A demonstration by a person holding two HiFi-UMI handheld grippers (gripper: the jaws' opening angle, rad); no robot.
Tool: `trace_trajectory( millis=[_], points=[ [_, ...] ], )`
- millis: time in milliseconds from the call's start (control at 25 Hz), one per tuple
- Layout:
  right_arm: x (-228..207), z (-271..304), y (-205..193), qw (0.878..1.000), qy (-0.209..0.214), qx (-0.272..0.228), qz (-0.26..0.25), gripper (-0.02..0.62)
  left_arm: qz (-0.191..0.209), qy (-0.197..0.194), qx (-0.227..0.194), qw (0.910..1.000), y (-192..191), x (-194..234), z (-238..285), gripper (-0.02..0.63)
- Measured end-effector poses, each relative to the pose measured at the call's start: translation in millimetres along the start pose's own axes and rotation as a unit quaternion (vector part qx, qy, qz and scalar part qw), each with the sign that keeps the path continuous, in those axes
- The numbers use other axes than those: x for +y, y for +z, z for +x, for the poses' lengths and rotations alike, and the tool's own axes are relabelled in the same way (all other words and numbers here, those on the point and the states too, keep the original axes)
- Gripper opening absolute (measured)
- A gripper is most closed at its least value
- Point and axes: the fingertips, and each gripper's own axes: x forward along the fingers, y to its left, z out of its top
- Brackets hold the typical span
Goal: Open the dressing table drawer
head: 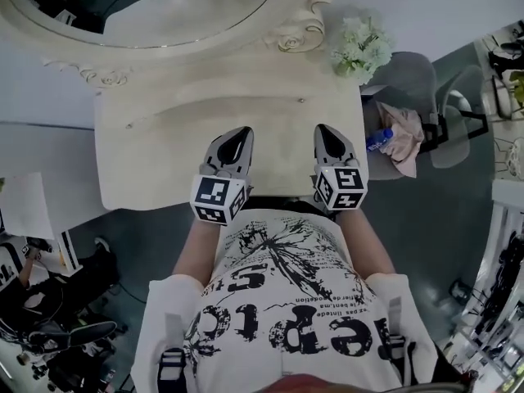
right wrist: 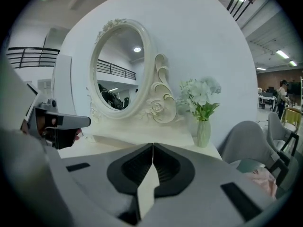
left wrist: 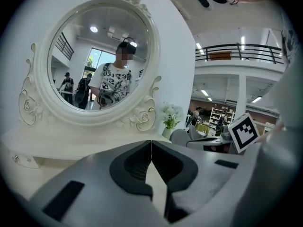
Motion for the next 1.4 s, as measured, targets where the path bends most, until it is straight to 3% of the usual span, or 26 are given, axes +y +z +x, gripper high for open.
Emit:
trace_trajectory(
  millis=[440, 520, 560, 920, 1400],
  points=[
    [-15.2, 77.0, -45.3, 0.994, 0.063, 0.087, -0.035, 0.029, -0.044, 0.059, 0.021, 0.9971, -24.3, 15.7, 19.5, 0.02],
    [-19.3, 94.7, -57.4, 0.991, 0.068, 0.104, -0.046, 0.11, -0.046, 0.065, 0.028, 0.9964, -29.4, 18.6, 23.3, 0.02],
    [-21.5, 102.1, -63.2, 0.99, 0.069, 0.114, -0.047, 0.12, -0.047, 0.068, 0.032, 0.9961, -31.8, 19.4, 24.7, 0.02],
    [-25.5, 140.6, -69.2, 0.988, 0.053, 0.144, 0.004, 0.128, -0.057, 0.087, 0.05, 0.9933, -46.4, 29.5, 28.6, 0.02],
    [-27.3, 142.2, -71.0, 0.987, 0.029, 0.159, 0.001, 0.107, -0.046, 0.064, 0.06, 0.9951, -44.7, 21.0, 39.9, 0.02]
  ],
)
